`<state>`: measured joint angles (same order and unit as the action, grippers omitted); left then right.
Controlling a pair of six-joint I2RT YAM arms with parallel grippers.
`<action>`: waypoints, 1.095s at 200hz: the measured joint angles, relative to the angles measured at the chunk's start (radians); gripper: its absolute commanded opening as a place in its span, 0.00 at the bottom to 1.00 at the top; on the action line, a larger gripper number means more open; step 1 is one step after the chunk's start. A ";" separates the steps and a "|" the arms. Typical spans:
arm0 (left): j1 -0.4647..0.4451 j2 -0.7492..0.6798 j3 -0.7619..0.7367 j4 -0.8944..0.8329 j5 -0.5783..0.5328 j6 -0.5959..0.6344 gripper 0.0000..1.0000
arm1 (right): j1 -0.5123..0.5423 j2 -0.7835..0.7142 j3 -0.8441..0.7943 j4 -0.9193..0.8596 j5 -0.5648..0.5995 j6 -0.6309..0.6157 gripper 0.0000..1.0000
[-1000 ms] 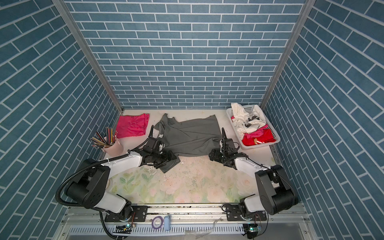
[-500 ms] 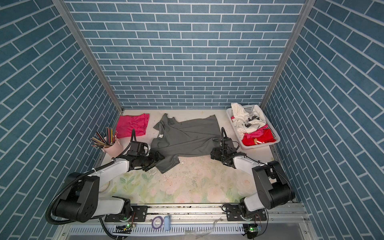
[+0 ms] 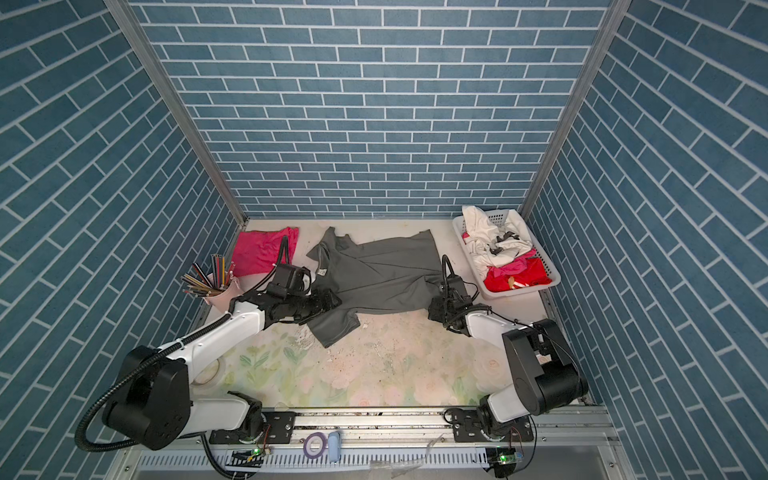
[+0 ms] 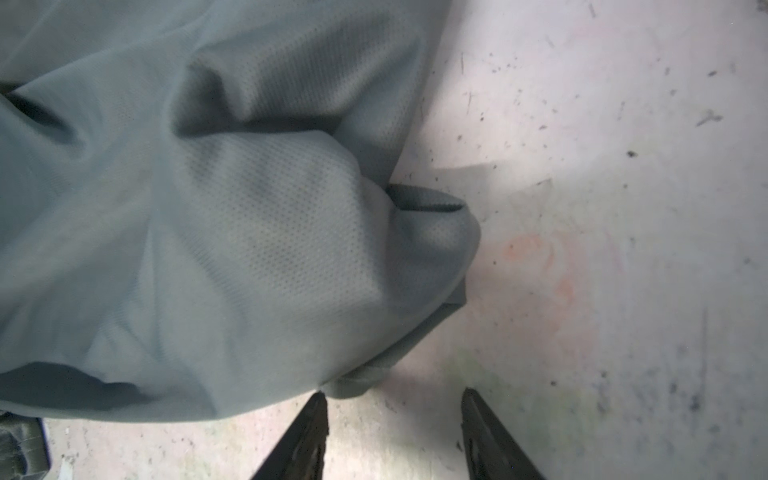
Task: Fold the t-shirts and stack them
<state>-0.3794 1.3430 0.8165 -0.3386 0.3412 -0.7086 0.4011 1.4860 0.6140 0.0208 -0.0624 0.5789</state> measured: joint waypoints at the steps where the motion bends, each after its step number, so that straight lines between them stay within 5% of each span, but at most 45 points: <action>1: -0.002 -0.001 0.000 -0.003 -0.005 -0.002 0.87 | 0.000 0.000 0.000 0.000 0.001 0.000 0.53; 38: -0.001 -0.095 -0.133 -0.064 -0.079 -0.064 0.81 | 0.008 -0.002 0.000 -0.003 0.007 -0.002 0.53; 97: -0.006 -0.148 -0.307 -0.007 -0.008 -0.210 0.64 | 0.010 -0.011 -0.006 -0.005 0.006 -0.002 0.54; 126: -0.008 -0.107 -0.320 0.040 -0.003 -0.231 0.32 | 0.011 -0.017 -0.009 -0.011 0.006 -0.002 0.54; 143: -0.009 -0.070 -0.320 0.071 -0.003 -0.230 0.21 | 0.011 -0.021 -0.009 -0.013 0.006 -0.002 0.54; 155: -0.009 -0.060 -0.319 0.088 -0.008 -0.216 0.00 | 0.011 -0.027 -0.009 -0.014 0.006 -0.002 0.54; 219: 0.156 -0.181 -0.316 0.005 -0.060 -0.150 0.00 | 0.011 -0.050 -0.010 -0.014 0.006 -0.002 0.54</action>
<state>-0.2230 1.1622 0.5003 -0.3332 0.2817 -0.8581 0.4126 1.4357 0.6041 0.0071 -0.0566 0.5766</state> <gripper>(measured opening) 0.050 0.537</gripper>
